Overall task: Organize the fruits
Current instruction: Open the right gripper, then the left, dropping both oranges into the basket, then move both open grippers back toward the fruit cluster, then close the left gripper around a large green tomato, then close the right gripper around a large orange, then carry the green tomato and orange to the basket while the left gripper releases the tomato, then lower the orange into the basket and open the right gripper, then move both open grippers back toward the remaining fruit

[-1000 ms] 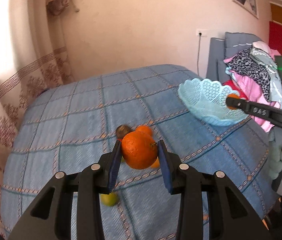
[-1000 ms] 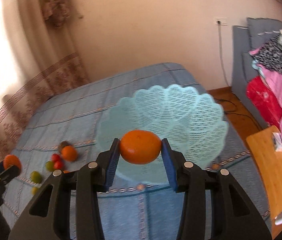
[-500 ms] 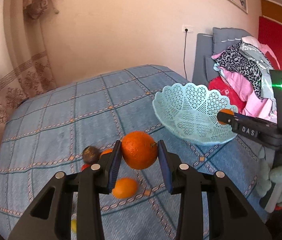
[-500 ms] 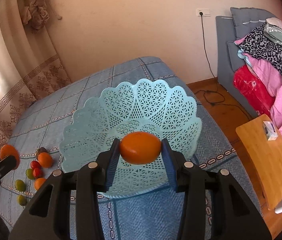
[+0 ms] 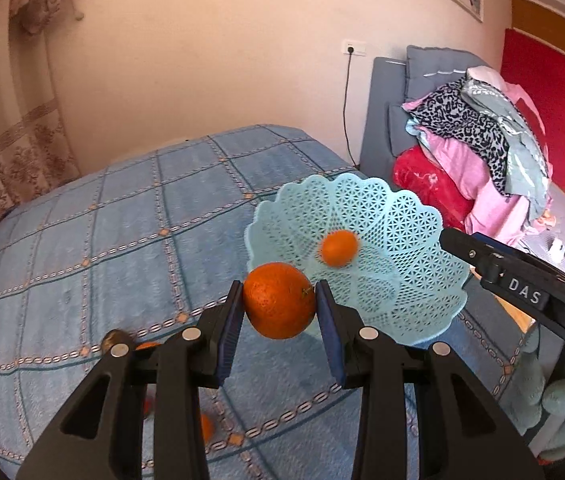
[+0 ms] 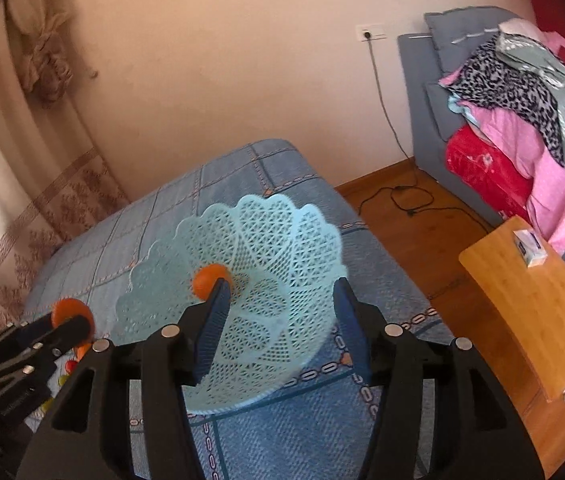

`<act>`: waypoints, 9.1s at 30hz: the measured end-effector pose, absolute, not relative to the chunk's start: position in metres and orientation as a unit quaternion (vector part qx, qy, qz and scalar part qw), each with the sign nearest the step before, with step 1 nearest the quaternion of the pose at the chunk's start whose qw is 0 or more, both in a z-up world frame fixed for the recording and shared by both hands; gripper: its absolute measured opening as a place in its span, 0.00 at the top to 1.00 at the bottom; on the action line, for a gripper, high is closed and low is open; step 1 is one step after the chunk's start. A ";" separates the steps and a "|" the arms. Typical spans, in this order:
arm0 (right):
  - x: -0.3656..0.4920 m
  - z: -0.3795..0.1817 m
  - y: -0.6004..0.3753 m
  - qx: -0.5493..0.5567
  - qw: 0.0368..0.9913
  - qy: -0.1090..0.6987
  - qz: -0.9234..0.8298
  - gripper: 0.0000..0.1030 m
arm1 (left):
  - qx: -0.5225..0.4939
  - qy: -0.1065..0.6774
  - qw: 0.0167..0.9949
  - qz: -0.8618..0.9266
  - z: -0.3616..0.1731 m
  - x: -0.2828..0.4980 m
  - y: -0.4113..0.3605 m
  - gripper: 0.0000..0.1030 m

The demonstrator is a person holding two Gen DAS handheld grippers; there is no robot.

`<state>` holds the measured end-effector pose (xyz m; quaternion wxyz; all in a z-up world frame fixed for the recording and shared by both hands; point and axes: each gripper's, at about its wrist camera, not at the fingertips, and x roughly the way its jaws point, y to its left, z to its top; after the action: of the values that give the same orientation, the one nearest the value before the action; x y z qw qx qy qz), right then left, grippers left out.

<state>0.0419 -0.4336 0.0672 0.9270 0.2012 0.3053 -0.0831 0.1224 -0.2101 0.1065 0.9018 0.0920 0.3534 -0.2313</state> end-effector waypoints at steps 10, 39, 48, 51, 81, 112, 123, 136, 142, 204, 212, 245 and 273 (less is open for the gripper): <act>0.046 0.060 -0.437 0.203 0.922 0.317 -0.090 0.46 | 0.110 0.340 0.899 -0.253 0.100 0.120 -0.237 0.37; 0.018 0.099 -0.391 0.182 0.946 0.268 -0.022 0.36 | 0.058 0.302 0.942 -0.131 0.159 0.090 -0.109 0.13; 0.016 0.100 -0.365 0.165 0.949 0.267 0.010 0.30 | 0.039 0.315 0.945 -0.079 0.147 0.077 -0.055 0.13; 0.018 0.098 -0.357 0.159 0.950 0.269 0.016 0.23 | 0.031 0.326 0.942 -0.067 0.138 0.072 -0.039 0.13; 0.027 0.052 -0.275 0.080 0.934 0.334 0.100 0.23 | 0.016 0.433 0.901 -0.022 0.034 0.086 0.006 0.19; 0.051 0.022 -0.218 0.046 0.900 0.396 0.175 0.23 | -0.009 0.407 0.913 -0.041 0.046 0.080 0.015 0.66; 0.073 0.005 -0.190 0.029 0.886 0.426 0.181 0.44 | -0.008 0.399 0.917 -0.025 0.054 0.078 0.025 0.66; 0.078 -0.003 -0.186 0.018 0.882 0.436 0.178 0.56 | -0.008 0.401 0.915 -0.026 0.051 0.079 0.022 0.66; 0.077 -0.001 -0.188 0.023 0.882 0.436 0.178 0.56 | -0.006 0.400 0.916 -0.030 0.052 0.078 0.021 0.66; 0.078 0.068 -0.408 0.166 0.920 0.351 -0.047 0.56 | 0.113 0.293 0.927 -0.205 0.119 0.127 -0.209 0.66; 0.082 0.063 -0.412 0.170 0.916 0.359 -0.050 0.56 | 0.125 0.313 0.915 -0.220 0.095 0.139 -0.232 0.66; 0.050 0.100 -0.412 0.213 0.930 0.299 -0.030 0.45 | 0.123 0.283 0.937 -0.162 0.122 0.135 -0.191 0.16; 0.051 0.094 -0.353 0.168 0.934 0.313 0.042 0.45 | 0.072 0.299 0.949 -0.075 0.137 0.126 -0.075 0.16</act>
<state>0.0515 -0.3534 0.0941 0.9337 0.1681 0.3134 0.0418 0.1257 -0.0749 0.1374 0.9486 0.0715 0.2991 -0.0752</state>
